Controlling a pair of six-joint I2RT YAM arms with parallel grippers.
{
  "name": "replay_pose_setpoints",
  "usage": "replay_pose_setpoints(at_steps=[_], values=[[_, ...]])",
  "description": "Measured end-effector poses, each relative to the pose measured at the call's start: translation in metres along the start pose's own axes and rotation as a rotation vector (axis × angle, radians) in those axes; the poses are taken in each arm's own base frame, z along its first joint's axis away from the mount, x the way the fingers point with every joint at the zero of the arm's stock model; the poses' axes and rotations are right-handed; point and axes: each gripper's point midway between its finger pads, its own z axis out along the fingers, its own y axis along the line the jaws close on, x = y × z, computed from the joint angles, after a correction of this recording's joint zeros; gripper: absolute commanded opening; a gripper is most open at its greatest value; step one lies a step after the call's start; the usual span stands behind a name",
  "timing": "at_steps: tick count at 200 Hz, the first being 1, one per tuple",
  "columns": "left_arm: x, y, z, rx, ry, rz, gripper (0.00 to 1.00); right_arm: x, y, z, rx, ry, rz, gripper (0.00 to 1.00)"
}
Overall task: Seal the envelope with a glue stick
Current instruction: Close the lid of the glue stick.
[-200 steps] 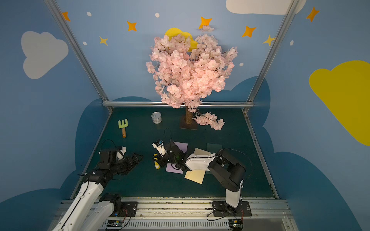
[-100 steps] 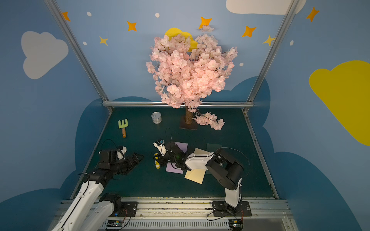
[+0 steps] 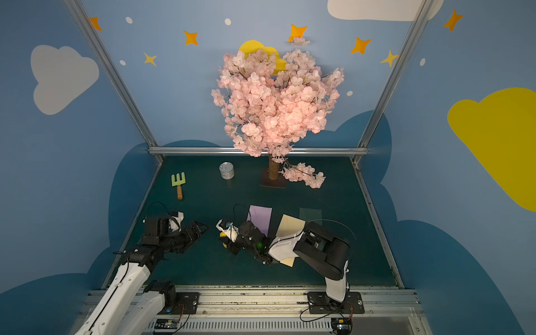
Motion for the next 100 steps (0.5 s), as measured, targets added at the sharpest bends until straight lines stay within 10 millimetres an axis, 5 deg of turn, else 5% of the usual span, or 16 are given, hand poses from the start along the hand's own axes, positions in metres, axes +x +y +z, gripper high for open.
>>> replay_pose_setpoints(at_steps=[100], values=[[0.000,0.000,0.000,0.000,-0.002,0.006,0.93,0.011,-0.007,0.000,0.052,-0.050,-0.006,0.00]])
